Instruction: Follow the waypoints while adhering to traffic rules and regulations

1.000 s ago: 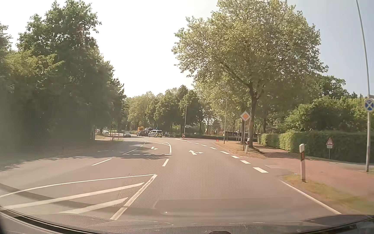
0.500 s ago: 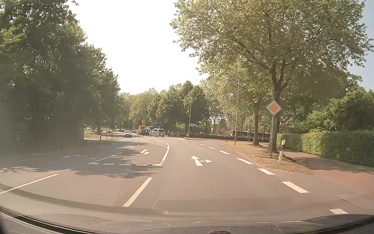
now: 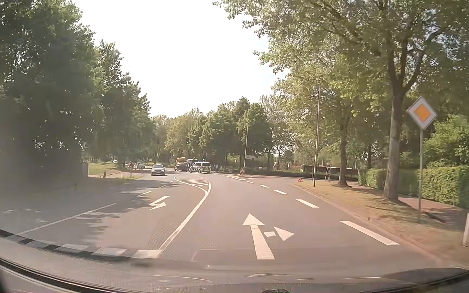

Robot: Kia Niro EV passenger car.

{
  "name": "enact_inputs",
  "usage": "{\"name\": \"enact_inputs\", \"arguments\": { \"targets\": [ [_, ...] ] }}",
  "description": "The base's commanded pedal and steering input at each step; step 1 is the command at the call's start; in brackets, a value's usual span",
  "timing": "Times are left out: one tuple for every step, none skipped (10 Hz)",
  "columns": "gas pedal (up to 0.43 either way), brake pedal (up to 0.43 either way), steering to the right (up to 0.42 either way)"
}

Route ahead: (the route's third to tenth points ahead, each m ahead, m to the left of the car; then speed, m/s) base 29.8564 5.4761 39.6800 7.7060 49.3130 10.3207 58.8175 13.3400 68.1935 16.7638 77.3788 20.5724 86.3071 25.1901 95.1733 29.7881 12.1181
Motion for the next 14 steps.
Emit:
{"name": "enact_inputs", "arguments": {
  "targets": [
    [0.000, 0.000, -0.021],
    [0.000, 0.006, -0.023],
    [0.000, 0.037, -0.025],
    [0.000, 0.055, -0.027],
    [0.000, 0.061, -0.028],
    [0.000, 0.067, -0.028],
    [0.000, 0.079, -0.028],
    [0.000, 0.091, -0.028],
    [0.000, 0.091, -0.029],
    [0.000, 0.091, -0.030],
    [0.000, 0.098, -0.030],
    [0.000, 0.104, -0.030],
    [0.000, 0.110, -0.030],
    [0.000, 0.110, -0.029]
  ]
}}
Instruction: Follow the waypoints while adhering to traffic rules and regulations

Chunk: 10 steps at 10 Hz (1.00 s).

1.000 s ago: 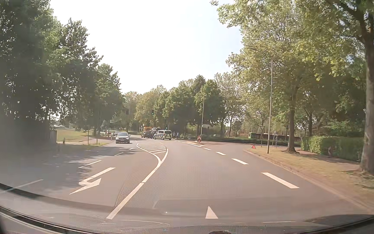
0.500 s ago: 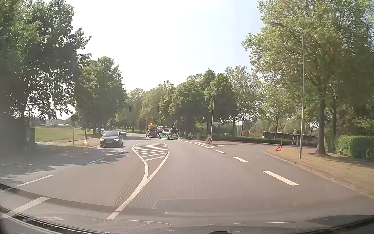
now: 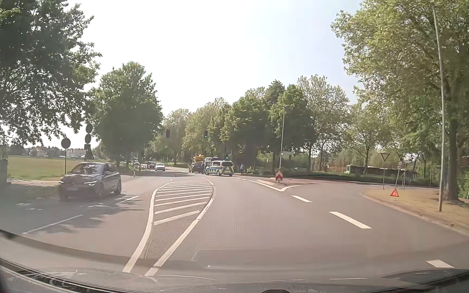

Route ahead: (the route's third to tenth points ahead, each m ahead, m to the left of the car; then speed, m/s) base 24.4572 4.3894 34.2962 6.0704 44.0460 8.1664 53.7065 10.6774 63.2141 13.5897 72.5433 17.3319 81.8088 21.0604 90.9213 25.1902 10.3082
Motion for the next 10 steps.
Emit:
{"name": "enact_inputs", "arguments": {
  "targets": [
    [0.000, 0.110, -0.028],
    [0.000, 0.110, -0.025],
    [0.000, 0.110, -0.024],
    [0.000, 0.116, -0.023],
    [0.000, 0.128, -0.023],
    [0.000, 0.128, -0.023],
    [0.000, 0.134, -0.022],
    [0.000, 0.146, -0.021],
    [0.000, 0.152, -0.021],
    [0.000, 0.152, -0.022]
  ]
}}
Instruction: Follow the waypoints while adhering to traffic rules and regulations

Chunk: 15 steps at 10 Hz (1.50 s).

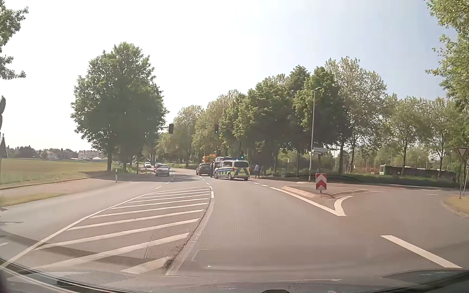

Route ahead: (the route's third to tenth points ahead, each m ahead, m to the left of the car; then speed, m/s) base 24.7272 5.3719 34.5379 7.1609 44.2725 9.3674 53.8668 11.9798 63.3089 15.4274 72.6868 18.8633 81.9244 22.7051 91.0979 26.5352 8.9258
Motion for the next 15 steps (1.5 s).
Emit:
{"name": "enact_inputs", "arguments": {
  "targets": [
    [0.000, 0.152, -0.021],
    [0.000, 0.152, -0.022],
    [0.000, 0.159, -0.023],
    [0.000, 0.152, -0.024],
    [0.000, 0.159, -0.026],
    [0.000, 0.152, -0.029],
    [0.000, 0.152, -0.034],
    [0.000, 0.152, -0.040],
    [0.000, 0.146, -0.045],
    [0.000, 0.140, -0.051],
    [0.000, 0.140, -0.054],
    [0.000, 0.128, -0.056],
    [0.000, 0.122, -0.059],
    [0.000, 0.110, -0.062],
    [0.000, 0.110, -0.065]
  ]
}}
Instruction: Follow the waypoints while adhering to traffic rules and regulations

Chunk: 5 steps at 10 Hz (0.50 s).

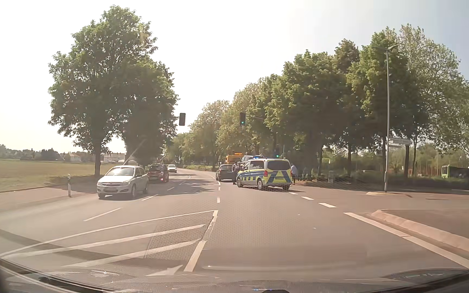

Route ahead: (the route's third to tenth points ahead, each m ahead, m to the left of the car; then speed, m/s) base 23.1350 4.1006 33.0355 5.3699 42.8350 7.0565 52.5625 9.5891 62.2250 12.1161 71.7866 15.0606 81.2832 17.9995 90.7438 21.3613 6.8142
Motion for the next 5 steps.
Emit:
{"name": "enact_inputs", "arguments": {
  "targets": [
    [0.000, 0.116, -0.066],
    [0.000, 0.116, -0.067],
    [0.000, 0.116, -0.069],
    [0.000, 0.116, -0.073],
    [0.000, 0.116, -0.077]
  ]
}}
